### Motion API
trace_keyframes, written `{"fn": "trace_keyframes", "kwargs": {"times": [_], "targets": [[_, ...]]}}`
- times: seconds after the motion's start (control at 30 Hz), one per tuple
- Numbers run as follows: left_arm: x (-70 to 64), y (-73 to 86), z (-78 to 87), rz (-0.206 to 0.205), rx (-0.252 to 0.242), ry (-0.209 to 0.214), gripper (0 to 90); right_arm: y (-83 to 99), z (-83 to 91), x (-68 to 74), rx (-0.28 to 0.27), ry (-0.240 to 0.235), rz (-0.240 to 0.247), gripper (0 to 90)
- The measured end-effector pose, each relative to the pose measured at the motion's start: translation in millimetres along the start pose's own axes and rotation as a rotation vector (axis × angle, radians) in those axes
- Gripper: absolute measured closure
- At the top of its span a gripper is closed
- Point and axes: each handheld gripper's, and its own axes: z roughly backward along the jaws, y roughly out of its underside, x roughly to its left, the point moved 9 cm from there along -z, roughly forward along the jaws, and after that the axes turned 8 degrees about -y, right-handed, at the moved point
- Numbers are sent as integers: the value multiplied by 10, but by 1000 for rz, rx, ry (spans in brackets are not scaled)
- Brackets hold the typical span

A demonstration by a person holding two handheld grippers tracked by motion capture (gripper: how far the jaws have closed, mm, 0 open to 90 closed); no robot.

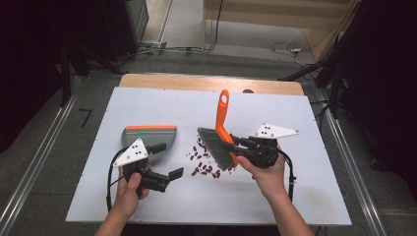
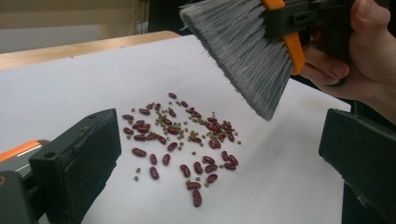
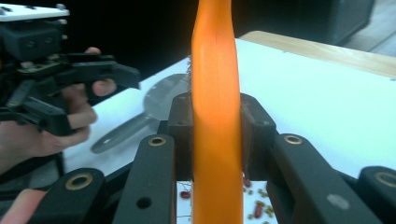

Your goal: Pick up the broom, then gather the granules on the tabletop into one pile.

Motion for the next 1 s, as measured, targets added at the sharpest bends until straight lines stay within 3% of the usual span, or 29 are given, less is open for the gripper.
{"fn": "trace_keyframes", "kwargs": {"times": [0.23, 0.57, 0.63, 0.83, 1.0], "targets": [[173, 0, 129, 22, -33, -41, 0, 4, 38, -109, 13, 61, 3, 691], [363, 40, 275, 17, -40, -112, 0, 26, 80, -218, 21, 104, -10, 690], [376, 52, 310, 37, -47, -116, 0, 19, 111, -289, 12, 115, -44, 690], [399, 125, 366, 9, -19, -147, 0, 24, 134, -478, 46, 178, -47, 690], [426, 158, 426, 43, -35, -135, 0, 35, 123, -615, 72, 219, -45, 690]]}}
